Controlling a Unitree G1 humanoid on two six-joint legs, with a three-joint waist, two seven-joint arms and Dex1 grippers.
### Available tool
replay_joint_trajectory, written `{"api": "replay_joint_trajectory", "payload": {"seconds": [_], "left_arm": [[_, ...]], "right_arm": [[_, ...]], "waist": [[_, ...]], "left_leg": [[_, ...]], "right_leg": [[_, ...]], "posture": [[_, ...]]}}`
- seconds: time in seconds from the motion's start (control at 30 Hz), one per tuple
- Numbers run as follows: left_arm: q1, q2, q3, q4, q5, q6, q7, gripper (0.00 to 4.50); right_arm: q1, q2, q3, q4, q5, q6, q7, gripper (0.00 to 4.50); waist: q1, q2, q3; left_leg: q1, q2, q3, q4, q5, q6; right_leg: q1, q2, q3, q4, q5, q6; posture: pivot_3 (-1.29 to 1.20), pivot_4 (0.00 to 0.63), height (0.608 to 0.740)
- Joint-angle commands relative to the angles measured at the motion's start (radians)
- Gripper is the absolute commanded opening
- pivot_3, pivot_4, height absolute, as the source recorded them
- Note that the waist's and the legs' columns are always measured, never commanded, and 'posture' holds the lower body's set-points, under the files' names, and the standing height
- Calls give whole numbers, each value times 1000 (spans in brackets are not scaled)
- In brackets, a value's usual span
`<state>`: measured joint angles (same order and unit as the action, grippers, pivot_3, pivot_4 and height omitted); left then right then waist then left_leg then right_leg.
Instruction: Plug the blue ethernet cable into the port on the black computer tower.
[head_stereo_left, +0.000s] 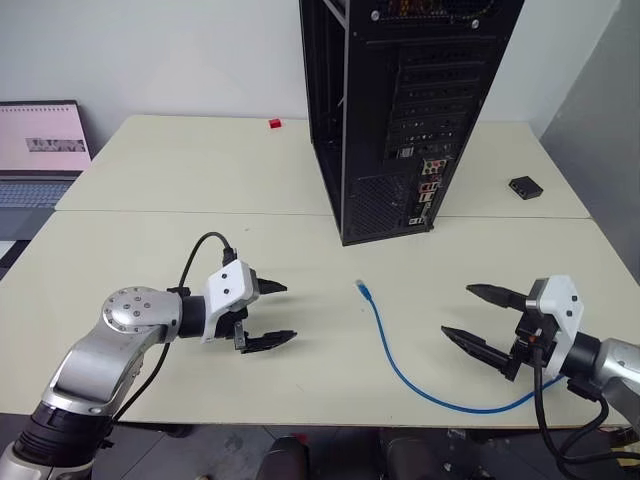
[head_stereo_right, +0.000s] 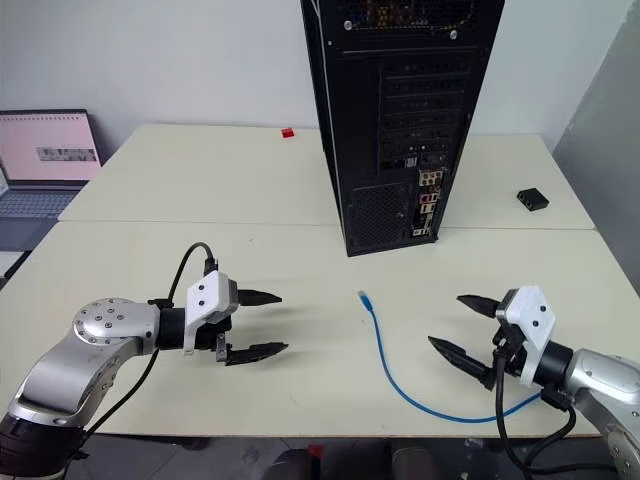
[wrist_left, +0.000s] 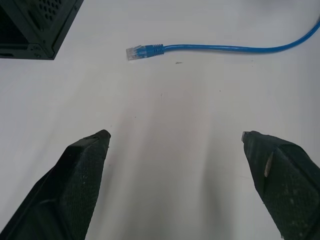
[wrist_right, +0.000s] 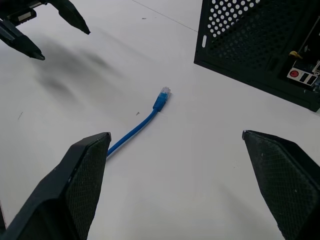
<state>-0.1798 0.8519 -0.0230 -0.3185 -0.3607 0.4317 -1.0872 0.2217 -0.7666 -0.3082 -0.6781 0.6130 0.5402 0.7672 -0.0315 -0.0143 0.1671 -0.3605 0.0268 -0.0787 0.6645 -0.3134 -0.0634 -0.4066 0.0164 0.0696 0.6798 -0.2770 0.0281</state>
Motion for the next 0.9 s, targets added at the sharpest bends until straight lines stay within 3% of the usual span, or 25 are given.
{"api": "replay_joint_trajectory", "payload": {"seconds": [0.03,0.6,0.9], "left_arm": [[-14,-8,20,-32,-27,-9,0,4500],[7,-19,-23,-57,23,-46,37,4500],[-45,-65,-62,-4,52,-92,43,4500]], "right_arm": [[-10,-13,-15,-19,6,-9,8,4463],[-57,-26,33,-20,-4,0,2,4463],[-174,59,266,3,-118,-10,-84,4463]], "waist": [[0,0,0],[0,0,0],[0,0,0]], "left_leg": [[0,0,0,0,0,0],[0,0,0,0,0,0],[0,0,0,0,0,0]], "right_leg": [[0,0,0,0,0,0],[0,0,0,0,0,-1],[0,0,0,0,0,-1]], "posture": [[0,150,740],[0,150,740],[0,150,740]]}}
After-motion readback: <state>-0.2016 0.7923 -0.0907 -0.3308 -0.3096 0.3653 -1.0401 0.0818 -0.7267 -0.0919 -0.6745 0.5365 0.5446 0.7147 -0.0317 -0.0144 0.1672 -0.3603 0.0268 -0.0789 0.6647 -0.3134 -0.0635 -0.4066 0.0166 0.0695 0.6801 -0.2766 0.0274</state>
